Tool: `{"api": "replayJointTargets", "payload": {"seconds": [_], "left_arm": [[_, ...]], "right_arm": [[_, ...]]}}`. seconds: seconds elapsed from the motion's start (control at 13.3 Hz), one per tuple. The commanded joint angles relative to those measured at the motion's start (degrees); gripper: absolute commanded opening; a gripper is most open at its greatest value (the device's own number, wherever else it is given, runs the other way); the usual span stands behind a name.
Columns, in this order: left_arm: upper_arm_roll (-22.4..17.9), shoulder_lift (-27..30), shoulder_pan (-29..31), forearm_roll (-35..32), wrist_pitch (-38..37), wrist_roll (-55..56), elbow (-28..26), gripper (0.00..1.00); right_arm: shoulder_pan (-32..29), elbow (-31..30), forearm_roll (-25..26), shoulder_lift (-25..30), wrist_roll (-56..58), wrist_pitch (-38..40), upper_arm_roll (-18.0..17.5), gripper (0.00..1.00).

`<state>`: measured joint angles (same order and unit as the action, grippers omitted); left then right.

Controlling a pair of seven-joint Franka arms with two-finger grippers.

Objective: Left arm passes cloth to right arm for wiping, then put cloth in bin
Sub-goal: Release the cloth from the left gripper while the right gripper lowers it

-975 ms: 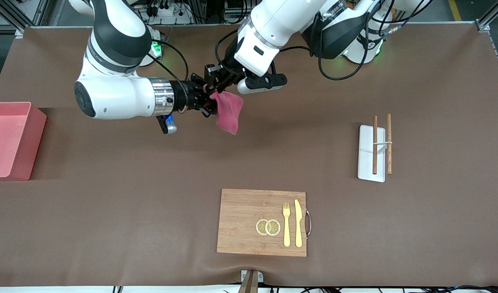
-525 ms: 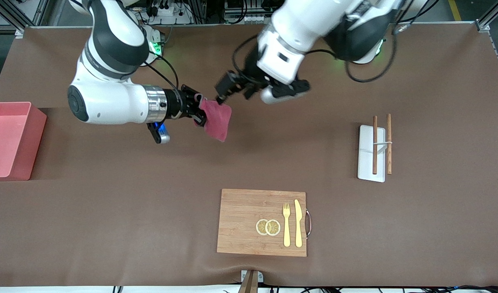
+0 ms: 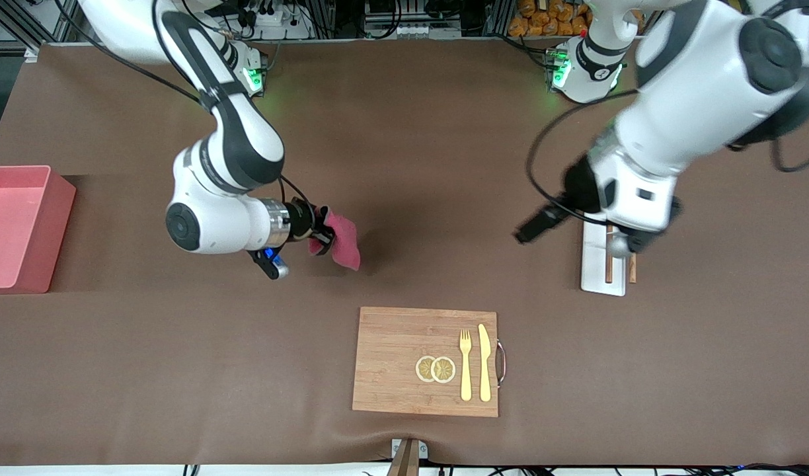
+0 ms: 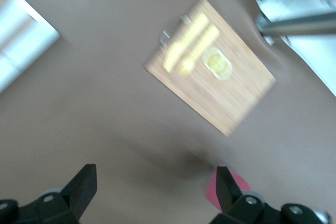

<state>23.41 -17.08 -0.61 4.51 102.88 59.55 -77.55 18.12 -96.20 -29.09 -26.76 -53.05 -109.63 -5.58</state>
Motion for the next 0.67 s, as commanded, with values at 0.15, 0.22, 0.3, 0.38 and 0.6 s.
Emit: {"api": "replayJointTargets", "payload": {"seconds": [0.15,0.22,0.3,0.38,0.6], "left_arm": [[0.76,1.17,8.05,-7.4,-4.53,-7.23,-1.03,1.0],[0.85,1.26,10.6,-7.5,-4.8,-11.26,-1.03,1.0],[1.02,1.87,12.28,-7.41,-5.93,-14.43,-1.12,1.0],[1.03,2.31,12.56,-7.5,-7.42,-16.11,-1.12,1.0],[0.67,3.02,15.01,-7.5,-11.29,-26.8,-1.12,1.0]], "right_arm": [[-10.54,-4.61,7.46,0.48,18.1,-0.15,-0.75,0.0],[-13.96,-5.66,8.0,0.13,24.95,-0.24,-0.75,0.0],[-16.95,-6.37,8.7,-0.05,31.02,-0.24,-0.75,0.0],[-19.42,-6.81,11.66,-0.05,35.6,-0.24,-0.75,0.0],[-28.9,-6.64,20.39,-0.05,49.38,-0.23,-0.84,0.0]]}}
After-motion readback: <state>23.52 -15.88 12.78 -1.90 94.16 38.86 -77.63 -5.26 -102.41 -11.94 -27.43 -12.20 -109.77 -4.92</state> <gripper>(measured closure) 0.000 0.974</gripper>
